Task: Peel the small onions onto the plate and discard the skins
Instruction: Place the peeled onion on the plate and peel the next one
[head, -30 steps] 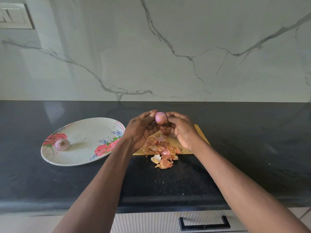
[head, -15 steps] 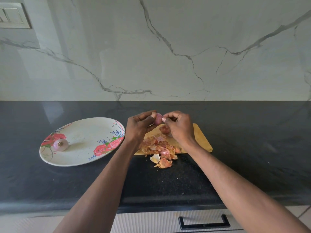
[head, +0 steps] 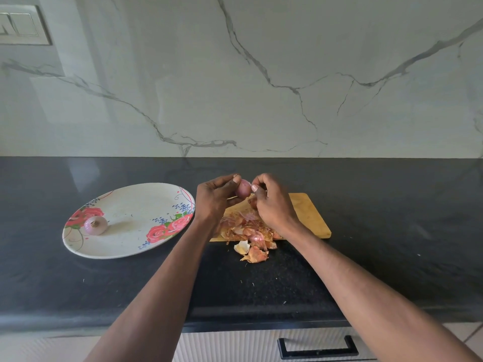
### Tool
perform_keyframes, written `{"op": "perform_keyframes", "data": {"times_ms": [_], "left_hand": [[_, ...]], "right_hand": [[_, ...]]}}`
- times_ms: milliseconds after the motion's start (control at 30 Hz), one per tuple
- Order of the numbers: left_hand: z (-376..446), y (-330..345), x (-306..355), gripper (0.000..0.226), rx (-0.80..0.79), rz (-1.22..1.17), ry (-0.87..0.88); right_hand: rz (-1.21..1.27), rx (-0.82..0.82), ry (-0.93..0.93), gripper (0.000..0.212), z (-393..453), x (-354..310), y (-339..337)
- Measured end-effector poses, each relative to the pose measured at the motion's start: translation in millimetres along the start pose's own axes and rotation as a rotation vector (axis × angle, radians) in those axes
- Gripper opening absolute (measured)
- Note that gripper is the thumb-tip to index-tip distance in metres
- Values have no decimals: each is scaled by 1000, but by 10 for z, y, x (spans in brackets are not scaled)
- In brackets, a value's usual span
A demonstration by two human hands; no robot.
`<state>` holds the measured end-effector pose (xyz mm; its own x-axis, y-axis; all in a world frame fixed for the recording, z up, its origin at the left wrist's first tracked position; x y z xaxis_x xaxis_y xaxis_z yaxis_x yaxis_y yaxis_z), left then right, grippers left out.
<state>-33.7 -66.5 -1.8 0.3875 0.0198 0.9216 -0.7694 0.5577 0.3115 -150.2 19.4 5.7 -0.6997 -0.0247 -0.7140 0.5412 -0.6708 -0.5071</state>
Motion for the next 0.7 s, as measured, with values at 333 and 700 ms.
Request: {"op": "perform_keyframes", "data": {"times_ms": [333,700], "left_hand": [[42,-46,-29,16,71,-39,-89],[-34,36,24,11,-23,10,-85]], "right_hand": [[176,24,20,16,-4,-46,-75],[334,31,198,8,15,12,-131]]}}
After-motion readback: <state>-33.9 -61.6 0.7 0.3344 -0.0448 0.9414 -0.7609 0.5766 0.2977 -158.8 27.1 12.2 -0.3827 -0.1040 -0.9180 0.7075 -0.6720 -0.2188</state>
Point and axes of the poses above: each hand's wrist, its own z-axis towards the middle knuckle, its own y-axis out of the palm, x = y × z, the point moved 3 cm from there along z, towards the middle knuckle, and after that the axes turned 2 degrees about -z, right-handed, at the moved point
